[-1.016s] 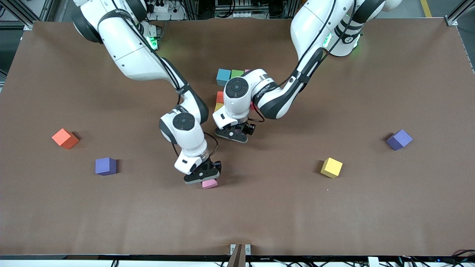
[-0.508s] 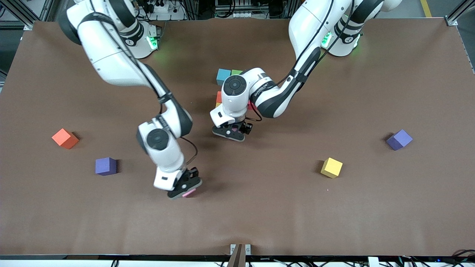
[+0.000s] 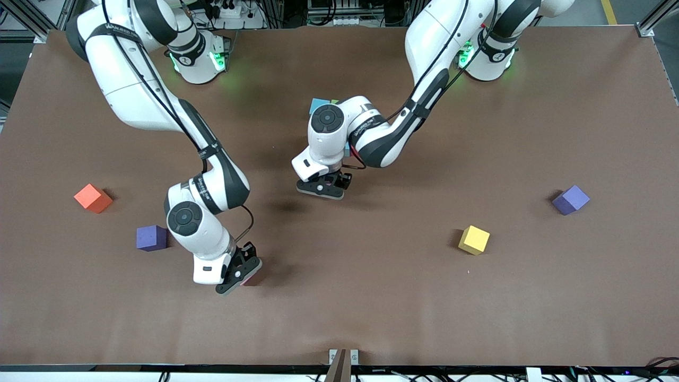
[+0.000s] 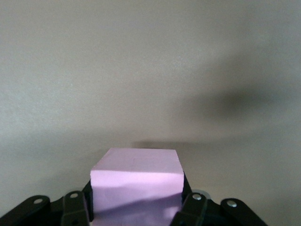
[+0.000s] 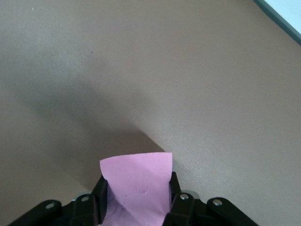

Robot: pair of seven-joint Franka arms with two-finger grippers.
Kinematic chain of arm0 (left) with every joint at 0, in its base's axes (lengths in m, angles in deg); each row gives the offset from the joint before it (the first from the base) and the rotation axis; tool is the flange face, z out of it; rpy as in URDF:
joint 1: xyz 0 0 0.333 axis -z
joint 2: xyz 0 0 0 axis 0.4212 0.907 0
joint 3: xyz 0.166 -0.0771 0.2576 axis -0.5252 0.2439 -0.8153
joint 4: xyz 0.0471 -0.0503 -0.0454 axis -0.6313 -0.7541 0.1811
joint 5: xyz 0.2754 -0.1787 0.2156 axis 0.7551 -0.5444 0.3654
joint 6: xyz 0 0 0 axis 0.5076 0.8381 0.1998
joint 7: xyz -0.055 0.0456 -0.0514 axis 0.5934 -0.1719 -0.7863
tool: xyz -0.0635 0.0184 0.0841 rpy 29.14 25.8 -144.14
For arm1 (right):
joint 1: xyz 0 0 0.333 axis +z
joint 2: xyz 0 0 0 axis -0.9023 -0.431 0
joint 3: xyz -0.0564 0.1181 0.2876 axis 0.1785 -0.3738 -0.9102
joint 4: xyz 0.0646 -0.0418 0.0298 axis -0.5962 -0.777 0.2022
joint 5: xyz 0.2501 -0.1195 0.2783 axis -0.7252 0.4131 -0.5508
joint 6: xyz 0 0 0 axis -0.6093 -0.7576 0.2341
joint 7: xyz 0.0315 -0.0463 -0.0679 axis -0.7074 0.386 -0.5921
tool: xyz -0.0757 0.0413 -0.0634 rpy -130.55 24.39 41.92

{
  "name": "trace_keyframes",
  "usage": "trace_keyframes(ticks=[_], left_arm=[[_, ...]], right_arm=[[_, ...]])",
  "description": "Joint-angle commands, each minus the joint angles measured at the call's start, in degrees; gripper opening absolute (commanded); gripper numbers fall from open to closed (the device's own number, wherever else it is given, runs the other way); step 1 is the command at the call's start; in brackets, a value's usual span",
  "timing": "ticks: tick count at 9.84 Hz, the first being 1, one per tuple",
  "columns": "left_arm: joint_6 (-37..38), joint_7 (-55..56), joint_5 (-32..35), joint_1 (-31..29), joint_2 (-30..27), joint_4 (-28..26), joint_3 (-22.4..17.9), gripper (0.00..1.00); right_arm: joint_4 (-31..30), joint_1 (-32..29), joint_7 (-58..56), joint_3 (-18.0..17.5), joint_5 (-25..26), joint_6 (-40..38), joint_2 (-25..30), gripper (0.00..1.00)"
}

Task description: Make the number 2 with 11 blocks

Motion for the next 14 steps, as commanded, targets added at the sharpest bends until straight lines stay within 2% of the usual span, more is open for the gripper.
trace_keyframes(ticks=[1, 3, 5, 9, 12, 14], left_arm=[[-1.25, 6.89, 0.07, 1.07, 1.49, 1.77, -0.18, 0.0], [-1.25, 11.74, -0.02, 1.95, 1.85, 1.69, -0.18, 0.0], [-1.25, 11.75, -0.46, 1.96, 2.11, 1.69, -0.18, 0.0], [-2.65, 11.32, -1.16, 2.31, 2.81, 1.77, -0.18, 0.0], [-3.36, 11.14, -1.08, 2.83, 3.25, 1.86, -0.18, 0.0], [-3.63, 11.23, -1.08, 3.19, 3.52, 1.77, -0.18, 0.0]], right_arm=[[1.08, -1.28, -4.11, -1.65, -1.23, -3.45, 0.15, 0.06], [1.16, -2.16, -8.23, -1.74, -1.4, -4.77, 0.15, 0.06], [1.16, -2.69, -12.11, -2.18, -5.6, -5.83, 0.15, 0.06], [5.12, -2.52, -12.56, -4.29, -5.8, -15.4, 0.15, 0.06], [5.12, -6.54, -17.11, -8.49, -10.0, -15.5, 0.77, 0.07], [5.12, -8.66, -21.77, -10.61, -10.99, -15.5, 0.77, 0.07]])
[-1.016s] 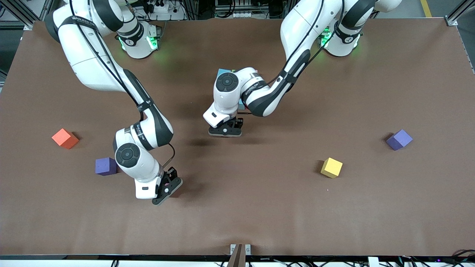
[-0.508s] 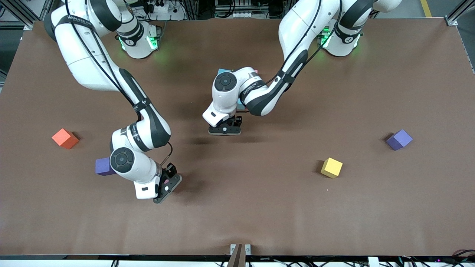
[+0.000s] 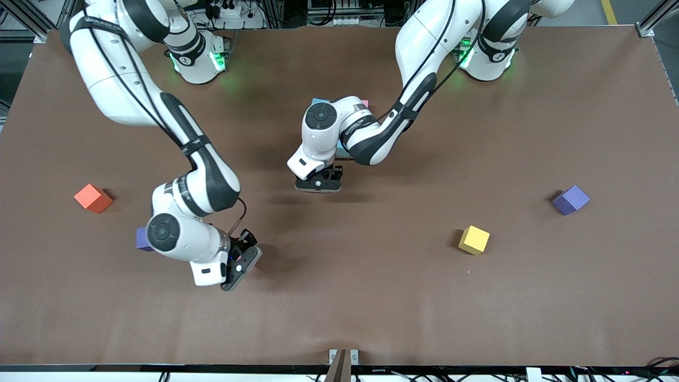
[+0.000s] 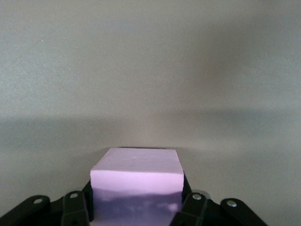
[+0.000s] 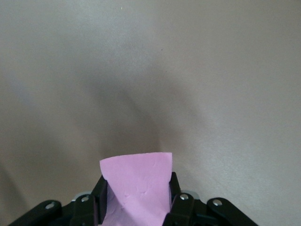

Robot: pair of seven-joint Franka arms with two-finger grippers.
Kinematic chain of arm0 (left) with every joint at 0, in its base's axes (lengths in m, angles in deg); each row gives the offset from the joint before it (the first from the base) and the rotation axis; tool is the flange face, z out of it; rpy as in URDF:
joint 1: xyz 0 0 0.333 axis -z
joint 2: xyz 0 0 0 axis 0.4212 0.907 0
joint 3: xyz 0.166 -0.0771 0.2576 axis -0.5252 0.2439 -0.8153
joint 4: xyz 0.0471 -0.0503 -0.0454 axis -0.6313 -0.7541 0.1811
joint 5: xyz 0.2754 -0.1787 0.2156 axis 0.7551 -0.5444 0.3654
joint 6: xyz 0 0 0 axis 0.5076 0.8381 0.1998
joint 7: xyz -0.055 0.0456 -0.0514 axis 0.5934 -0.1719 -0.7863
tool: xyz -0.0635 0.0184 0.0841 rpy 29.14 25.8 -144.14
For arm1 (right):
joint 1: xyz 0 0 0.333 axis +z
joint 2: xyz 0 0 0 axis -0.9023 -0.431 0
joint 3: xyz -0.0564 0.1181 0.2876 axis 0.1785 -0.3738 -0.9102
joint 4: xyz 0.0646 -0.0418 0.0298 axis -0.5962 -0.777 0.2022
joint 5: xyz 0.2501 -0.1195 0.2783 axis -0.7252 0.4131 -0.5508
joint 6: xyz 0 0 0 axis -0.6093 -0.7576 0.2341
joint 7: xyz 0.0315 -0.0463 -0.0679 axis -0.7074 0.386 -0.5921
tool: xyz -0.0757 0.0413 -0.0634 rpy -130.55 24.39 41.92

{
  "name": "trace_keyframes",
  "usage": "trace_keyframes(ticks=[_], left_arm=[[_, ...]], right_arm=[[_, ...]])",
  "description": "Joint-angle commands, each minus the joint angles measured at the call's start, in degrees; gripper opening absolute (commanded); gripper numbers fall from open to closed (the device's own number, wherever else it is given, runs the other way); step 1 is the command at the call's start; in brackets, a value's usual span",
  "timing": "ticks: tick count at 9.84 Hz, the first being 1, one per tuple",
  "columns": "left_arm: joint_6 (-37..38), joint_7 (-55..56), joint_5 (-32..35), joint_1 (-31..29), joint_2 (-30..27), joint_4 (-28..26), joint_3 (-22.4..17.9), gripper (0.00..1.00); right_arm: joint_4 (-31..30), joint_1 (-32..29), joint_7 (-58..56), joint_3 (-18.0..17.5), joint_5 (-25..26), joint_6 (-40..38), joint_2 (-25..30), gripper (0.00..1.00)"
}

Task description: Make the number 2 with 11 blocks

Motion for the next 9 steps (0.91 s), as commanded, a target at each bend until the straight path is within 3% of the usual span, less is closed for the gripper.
trace_keyframes(ticks=[1, 5, 7, 8, 9], left_arm=[[-0.38, 0.19, -0.73, 0.73, 1.1, 1.65, -0.24, 0.0], [-0.29, 0.11, -0.46, 0.99, 1.09, 1.3, -0.33, 0.0], [-0.29, -0.16, -0.29, 0.99, 1.36, 1.21, -0.33, 0.0], [-0.29, -0.16, -0.29, 1.08, 1.53, 1.29, -0.33, 0.0], [-0.29, -0.16, -0.29, 1.08, 1.53, 1.3, -0.33, 0.0]], right_arm=[[-0.1, -4.86, -6.61, -4.42, -2.39, -0.95, 0.43, 0.07], [-0.19, -7.61, -14.44, -5.23, -10.9, -0.86, 0.17, 0.07], [-0.19, -7.7, -14.37, -5.23, -10.92, -0.95, 0.17, 0.07], [-0.19, -7.87, -14.28, -5.23, -11.01, -1.04, 0.17, 0.0], [-0.19, -8.13, -14.37, -5.23, -11.18, -1.04, 0.0, 0.0]])
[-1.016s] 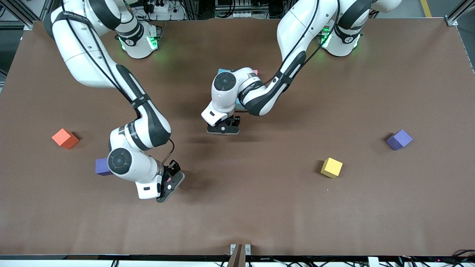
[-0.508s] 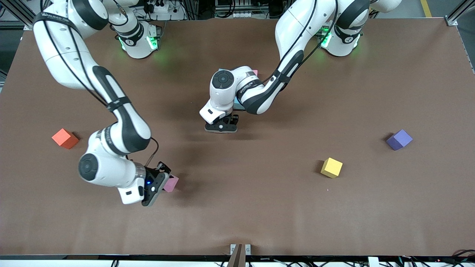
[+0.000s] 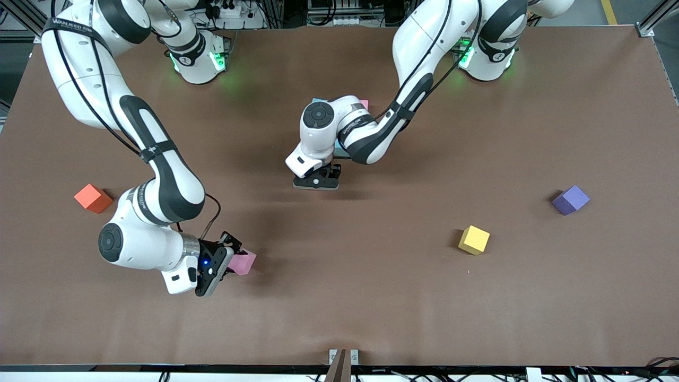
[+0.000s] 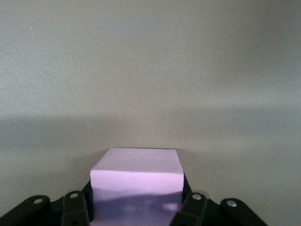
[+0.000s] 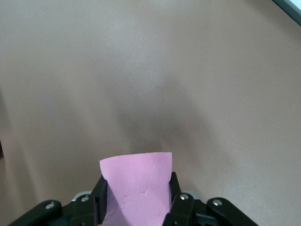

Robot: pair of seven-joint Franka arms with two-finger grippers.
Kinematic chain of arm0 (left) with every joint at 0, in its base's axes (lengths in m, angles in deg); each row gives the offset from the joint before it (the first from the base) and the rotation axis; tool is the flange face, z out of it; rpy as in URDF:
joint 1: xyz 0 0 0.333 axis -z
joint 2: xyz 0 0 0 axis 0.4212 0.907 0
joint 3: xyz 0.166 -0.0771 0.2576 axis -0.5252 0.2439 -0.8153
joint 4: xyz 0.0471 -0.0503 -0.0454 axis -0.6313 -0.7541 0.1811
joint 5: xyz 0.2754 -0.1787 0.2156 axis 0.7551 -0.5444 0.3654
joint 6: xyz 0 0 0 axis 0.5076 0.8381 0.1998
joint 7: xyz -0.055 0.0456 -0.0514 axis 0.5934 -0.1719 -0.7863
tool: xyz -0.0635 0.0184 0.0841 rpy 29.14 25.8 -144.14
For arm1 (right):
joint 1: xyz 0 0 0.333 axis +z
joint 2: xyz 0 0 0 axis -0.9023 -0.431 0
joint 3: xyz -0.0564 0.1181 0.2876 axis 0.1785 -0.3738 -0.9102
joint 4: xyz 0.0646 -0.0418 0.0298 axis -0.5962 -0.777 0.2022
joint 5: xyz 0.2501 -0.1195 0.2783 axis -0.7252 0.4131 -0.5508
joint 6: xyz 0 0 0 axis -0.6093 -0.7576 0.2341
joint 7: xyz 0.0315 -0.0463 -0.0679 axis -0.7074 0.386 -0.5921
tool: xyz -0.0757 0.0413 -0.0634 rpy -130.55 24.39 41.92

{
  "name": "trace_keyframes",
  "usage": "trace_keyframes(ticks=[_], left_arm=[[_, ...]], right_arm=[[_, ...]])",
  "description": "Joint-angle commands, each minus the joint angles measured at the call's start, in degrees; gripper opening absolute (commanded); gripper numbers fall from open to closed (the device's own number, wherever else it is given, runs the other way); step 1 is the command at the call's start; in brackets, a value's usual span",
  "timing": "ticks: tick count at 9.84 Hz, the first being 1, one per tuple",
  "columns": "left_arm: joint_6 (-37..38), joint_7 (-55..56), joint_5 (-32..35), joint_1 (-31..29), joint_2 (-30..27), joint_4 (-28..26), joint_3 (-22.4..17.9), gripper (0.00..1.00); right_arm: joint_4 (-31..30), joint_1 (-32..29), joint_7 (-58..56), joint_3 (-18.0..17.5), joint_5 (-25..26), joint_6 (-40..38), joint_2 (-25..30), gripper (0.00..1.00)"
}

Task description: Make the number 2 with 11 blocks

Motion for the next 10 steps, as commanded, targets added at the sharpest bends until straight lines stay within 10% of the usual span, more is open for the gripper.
trace_keyframes(ticks=[1, 3, 10], left_arm=[[-0.28, -0.15, -0.29, 0.46, 0.73, 1.25, -0.32, 0.0], [-0.54, -0.51, -0.2, 0.98, 1.08, 1.34, -0.32, 0.99], [-0.81, -0.07, 0.15, 0.82, -2.25, 1.08, -0.41, 1.0]], right_arm=[[-0.2, -1.57, -1.34, -1.19, -1.83, -0.63, 0.0, 0.0], [-0.29, -1.75, -1.43, -1.19, -3.15, -0.72, 0.0, 0.0], [-0.29, -1.57, -0.99, -1.1, -3.15, -1.69, 0.08, 0.0]])
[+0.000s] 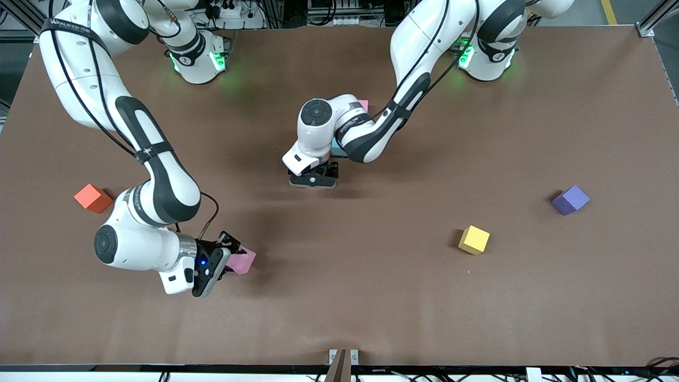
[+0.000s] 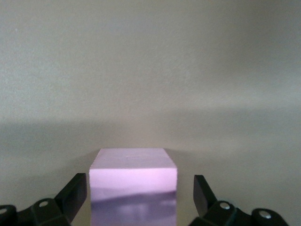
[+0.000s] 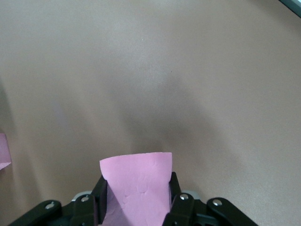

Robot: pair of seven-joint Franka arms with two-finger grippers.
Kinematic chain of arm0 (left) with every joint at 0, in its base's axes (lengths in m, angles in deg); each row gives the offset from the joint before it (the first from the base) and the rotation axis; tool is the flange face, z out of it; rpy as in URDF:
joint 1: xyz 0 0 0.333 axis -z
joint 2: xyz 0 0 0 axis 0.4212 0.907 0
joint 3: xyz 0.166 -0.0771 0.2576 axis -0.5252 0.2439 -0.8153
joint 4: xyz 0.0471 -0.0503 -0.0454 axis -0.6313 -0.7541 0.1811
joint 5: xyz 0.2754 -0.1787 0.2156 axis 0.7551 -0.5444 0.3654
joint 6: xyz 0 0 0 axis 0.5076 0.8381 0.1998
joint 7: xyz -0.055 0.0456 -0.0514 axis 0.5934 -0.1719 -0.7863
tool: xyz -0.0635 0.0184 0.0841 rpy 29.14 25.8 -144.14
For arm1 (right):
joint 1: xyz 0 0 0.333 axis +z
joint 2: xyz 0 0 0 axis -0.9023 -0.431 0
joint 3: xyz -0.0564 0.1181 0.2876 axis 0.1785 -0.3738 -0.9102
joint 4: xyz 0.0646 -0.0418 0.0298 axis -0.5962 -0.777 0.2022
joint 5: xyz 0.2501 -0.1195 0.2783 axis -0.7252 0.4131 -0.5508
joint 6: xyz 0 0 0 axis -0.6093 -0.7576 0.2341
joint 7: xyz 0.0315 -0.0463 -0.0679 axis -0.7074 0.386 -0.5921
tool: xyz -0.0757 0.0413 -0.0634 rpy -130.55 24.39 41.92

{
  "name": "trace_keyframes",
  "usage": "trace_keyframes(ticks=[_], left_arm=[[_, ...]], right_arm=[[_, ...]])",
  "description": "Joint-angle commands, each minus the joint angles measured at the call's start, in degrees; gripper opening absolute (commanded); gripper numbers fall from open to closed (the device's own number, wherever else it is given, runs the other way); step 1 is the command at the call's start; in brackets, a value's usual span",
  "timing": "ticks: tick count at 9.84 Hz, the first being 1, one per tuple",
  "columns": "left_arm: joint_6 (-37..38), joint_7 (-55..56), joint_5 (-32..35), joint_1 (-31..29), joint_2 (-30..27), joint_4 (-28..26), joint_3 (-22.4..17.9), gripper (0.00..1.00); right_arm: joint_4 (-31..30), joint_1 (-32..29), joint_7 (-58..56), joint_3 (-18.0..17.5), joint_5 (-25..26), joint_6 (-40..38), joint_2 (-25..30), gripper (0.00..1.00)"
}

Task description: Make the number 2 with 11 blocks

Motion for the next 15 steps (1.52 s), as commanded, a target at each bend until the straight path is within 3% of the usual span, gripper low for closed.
trace_keyframes(ticks=[1, 3, 6, 9, 12, 15], left_arm=[[0.8, 0.08, 0.15, -0.14, -3.01, -0.65, -0.41, 1.0], [4.29, 0.51, 0.15, -0.58, -6.08, -1.62, -0.41, 1.0], [15.78, -0.36, 0.24, -3.64, -12.4, -3.29, -0.5, 1.0], [26.18, -4.65, -0.28, -10.58, -19.69, -7.06, -0.32, 1.0], [26.82, -18.94, -0.64, -22.96, -29.54, -17.59, -0.06, 1.0], [21.83, -31.88, -0.46, -32.45, -32.9, -26.21, 0.03, 1.0]], right_arm=[[-0.26, -0.92, -0.97, -1.08, -1.34, -1.57, 0.21, 0.02], [-0.26, -0.65, -0.88, -1.17, -1.43, -2.63, 0.21, 0.11], [-0.44, 0.92, 0.17, -1.34, -1.34, -5.43, 0.38, 0.15], [-0.7, 2.06, 0.44, -5.55, -0.82, -8.77, 0.56, 0.15], [-0.79, 7.15, -1.22, -6.09, 2.44, -8.44, 1.7, 0.19], [-0.79, 12.07, -3.43, -6.87, 6.72, -6.5, 2.66, 0.16]])
